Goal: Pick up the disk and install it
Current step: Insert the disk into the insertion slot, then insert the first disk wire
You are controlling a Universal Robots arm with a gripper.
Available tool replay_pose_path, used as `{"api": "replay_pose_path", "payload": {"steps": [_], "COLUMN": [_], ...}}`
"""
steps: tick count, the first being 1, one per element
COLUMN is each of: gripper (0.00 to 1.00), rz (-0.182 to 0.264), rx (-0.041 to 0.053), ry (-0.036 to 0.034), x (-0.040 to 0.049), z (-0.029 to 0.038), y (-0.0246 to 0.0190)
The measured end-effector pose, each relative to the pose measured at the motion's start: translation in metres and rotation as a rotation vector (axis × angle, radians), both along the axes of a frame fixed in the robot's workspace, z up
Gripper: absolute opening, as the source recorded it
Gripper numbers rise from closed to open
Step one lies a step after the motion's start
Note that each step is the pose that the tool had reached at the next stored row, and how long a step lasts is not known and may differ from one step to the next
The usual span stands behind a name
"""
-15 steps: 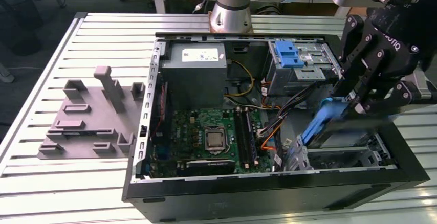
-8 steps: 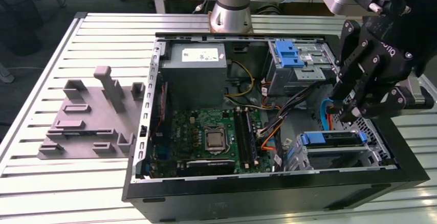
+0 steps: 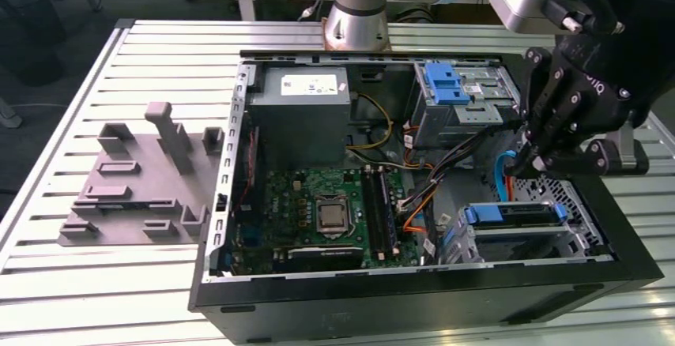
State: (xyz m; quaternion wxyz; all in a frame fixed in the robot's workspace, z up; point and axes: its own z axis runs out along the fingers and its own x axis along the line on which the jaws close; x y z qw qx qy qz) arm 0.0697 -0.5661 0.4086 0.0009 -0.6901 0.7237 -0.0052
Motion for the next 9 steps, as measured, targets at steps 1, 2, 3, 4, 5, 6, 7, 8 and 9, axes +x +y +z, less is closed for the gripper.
{"api": "replay_pose_path", "payload": {"steps": [1,2,3,4,5,6,7,8,9], "gripper": [0.18,0.12,0.11,0.11,0.11,0.11,0.11,0.11,0.11], "rz": [0.000,0.000,0.000,0.000,0.000,0.000,0.000,0.000,0.000], "rx": [0.0000,-0.0001,-0.0001,-0.0002,-0.0002,-0.0002,-0.0002,0.0000,-0.0001], "ry": [0.0000,0.0000,0.0000,0.0000,0.0000,0.0000,0.0000,0.0000,0.0000], "x": [0.0000,0.0000,0.0000,0.0000,0.0000,0.0000,0.0000,0.0000,0.0000], "z": [-0.0007,-0.0011,-0.0014,-0.0016,-0.0018,-0.0020,-0.0020,-0.0022,-0.0023], "y": [0.0000,0.0000,0.0000,0.0000,0.0000,0.0000,0.0000,0.0000,0.0000]}}
